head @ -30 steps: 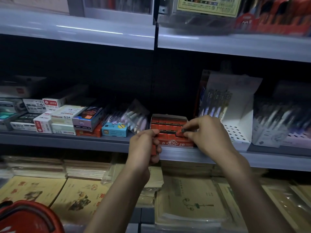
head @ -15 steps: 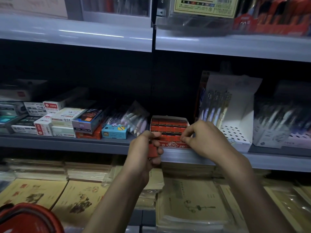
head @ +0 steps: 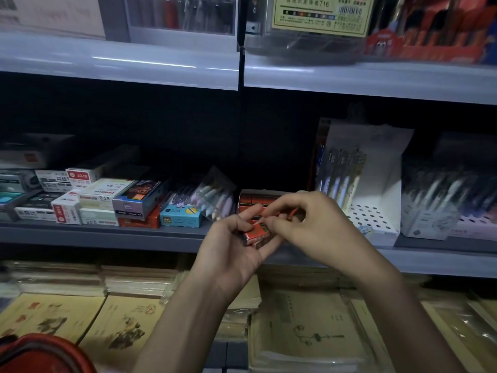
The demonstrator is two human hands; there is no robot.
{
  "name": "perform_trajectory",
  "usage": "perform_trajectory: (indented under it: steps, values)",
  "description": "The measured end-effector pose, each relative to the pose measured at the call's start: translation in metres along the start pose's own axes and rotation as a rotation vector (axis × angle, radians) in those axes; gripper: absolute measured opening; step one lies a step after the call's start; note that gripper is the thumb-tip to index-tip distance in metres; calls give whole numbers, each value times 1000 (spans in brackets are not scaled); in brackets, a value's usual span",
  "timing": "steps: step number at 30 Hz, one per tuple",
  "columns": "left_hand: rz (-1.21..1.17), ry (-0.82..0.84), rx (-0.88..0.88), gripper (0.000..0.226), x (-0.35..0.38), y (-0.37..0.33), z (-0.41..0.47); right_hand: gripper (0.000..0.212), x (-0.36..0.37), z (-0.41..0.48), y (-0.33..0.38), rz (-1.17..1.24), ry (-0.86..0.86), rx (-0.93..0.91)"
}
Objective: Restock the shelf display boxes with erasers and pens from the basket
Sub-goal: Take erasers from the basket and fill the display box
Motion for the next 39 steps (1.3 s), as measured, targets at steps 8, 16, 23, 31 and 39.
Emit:
perform_trajectory:
  steps: [8, 16, 23, 31, 39]
  values:
    - [197, 35, 60, 35, 3, -3, 3, 45, 13, -5, 0, -47, 127, -32]
    - [160, 31, 33, 36, 7, -7, -4, 19, 0, -4, -11, 101, -4, -46]
    - [290, -112, 164, 34, -4, -15, 2, 19, -37, -2, -38, -8, -222, 100]
    - [302, -126, 320, 30, -4, -26, -4, 14, -41, -4, -41, -297, -284, 142]
    - [480, -242, 399, 21, -15, -37, -10, 14, -36, 2, -29, -434, -254, 64]
Point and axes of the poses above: each hand's wrist, its own z-axis towards the middle knuckle, its own x-axis out of the palm, y = z × x, the point moved 8 cm from there along z, towards the middle knuckle, and after that the axes turned 4 degrees about y, right-handed, at the moved point
